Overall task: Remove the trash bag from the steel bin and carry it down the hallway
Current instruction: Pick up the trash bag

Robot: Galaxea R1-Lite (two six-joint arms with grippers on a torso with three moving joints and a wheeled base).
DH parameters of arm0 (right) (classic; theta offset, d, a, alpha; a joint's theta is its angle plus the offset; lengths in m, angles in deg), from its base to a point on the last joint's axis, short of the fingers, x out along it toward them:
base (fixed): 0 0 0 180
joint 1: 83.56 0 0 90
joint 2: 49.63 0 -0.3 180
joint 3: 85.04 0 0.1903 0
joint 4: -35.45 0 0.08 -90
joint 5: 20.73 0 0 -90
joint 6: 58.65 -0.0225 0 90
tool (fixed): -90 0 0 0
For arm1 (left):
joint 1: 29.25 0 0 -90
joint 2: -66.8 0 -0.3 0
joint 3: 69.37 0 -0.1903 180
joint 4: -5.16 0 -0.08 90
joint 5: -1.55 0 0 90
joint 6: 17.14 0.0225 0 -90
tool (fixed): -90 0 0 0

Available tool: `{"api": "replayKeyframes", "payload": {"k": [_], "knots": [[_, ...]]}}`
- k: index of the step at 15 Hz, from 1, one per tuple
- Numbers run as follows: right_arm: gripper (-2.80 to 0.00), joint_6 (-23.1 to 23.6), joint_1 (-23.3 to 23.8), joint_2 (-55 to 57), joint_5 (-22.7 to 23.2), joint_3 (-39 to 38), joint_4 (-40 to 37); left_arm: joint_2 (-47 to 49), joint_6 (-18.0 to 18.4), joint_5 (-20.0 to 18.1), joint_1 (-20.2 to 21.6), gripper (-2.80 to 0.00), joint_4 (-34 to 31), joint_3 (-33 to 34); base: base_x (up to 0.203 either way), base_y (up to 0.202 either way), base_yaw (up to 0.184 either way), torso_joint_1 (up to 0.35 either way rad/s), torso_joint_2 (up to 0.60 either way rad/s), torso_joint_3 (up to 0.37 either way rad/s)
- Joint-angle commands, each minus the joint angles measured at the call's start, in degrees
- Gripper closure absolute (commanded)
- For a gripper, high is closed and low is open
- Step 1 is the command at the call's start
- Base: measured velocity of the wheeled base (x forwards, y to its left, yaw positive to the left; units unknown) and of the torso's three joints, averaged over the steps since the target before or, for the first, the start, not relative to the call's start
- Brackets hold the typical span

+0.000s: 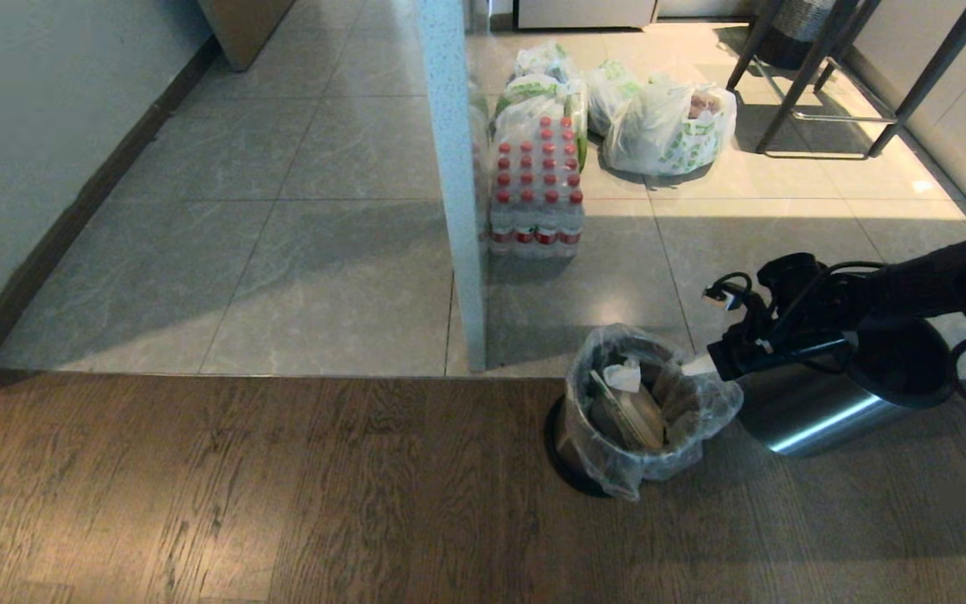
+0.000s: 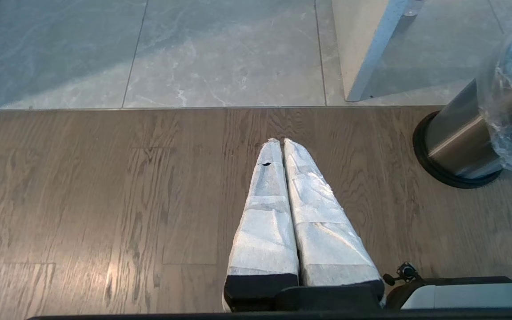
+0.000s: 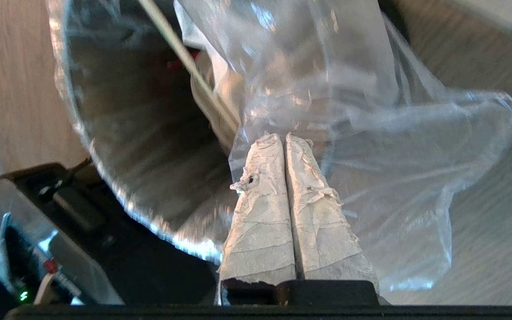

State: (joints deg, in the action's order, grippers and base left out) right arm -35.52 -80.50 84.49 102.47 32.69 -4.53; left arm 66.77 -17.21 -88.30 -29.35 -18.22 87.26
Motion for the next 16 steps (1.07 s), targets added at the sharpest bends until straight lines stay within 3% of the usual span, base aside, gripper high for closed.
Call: {"api": "replayKeyframes", "payload": {"k": [1, 7, 16], "knots": [[0.00, 0.2, -0.9, -0.9, 0.2, -0.9, -0.3, -0.1, 0.0, 0.0, 0.0, 0.00, 0.0, 0.1, 0.000, 0.000, 0.000, 0.000, 0.00, 0.000], [0.00, 0.1, -7.6, -1.6, 0.3, -4.7, 0.5, 0.0, 0.0, 0.0, 0.0, 0.00, 0.0, 0.1, 0.000, 0.000, 0.000, 0.000, 0.00, 0.000], [0.00, 0.2, -10.5, -6.4, -1.2, -9.5, -0.9, 0.0, 0.0, 0.0, 0.0, 0.00, 0.0, 0.1, 0.000, 0.000, 0.000, 0.000, 0.00, 0.000]]}}
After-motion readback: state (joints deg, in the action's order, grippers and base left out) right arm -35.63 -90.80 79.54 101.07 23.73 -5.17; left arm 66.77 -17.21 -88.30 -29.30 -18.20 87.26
